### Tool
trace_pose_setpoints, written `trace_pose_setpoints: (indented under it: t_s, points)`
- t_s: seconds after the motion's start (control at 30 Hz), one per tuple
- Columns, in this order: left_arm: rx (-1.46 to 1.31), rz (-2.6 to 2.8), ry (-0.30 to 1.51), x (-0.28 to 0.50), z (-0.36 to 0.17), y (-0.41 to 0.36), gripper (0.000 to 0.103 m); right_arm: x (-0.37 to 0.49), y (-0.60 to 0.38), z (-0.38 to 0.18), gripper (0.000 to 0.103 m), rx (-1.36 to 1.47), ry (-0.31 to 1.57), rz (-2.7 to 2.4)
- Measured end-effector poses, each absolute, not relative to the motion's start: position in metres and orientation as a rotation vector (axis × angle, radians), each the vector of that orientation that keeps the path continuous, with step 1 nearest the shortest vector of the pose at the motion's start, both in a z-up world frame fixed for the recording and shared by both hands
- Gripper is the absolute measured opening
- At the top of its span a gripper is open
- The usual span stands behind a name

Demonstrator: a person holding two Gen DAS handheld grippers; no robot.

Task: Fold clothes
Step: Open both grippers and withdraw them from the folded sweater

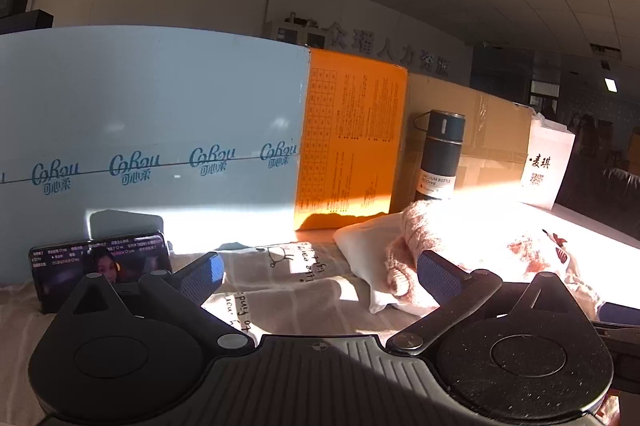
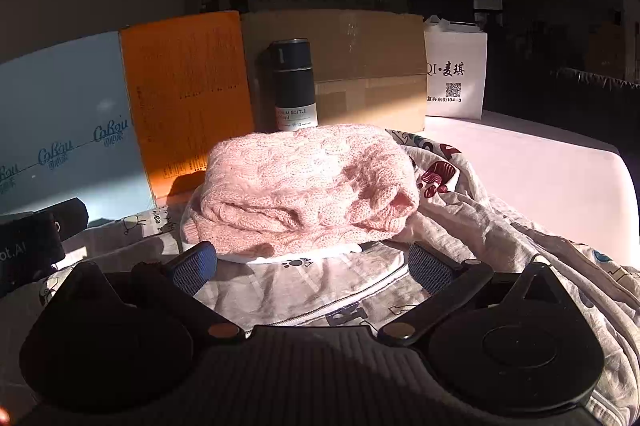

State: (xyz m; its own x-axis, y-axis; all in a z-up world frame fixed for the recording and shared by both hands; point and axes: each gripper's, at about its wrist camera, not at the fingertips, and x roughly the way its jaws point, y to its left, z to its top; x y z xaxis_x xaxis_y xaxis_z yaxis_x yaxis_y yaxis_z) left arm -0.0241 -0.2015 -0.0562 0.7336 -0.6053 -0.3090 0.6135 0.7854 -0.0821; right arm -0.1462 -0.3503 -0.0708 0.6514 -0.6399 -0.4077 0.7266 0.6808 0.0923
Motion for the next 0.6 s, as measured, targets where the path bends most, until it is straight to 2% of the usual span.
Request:
trace_pose_setpoints:
  t_s: [0.27,0.6]
  points:
    - [0.057,-0.629,0.34,-0.02,-0.079,-0.213,0.103,-0.153,-0.375,-0.089,0.103,0.293,0.341,-0.905]
    - [0.107,-0.652,0.316,-0.031,-0.079,-0.219,0.103,-0.16,-0.37,-0.088,0.103,0.292,0.266,-0.895]
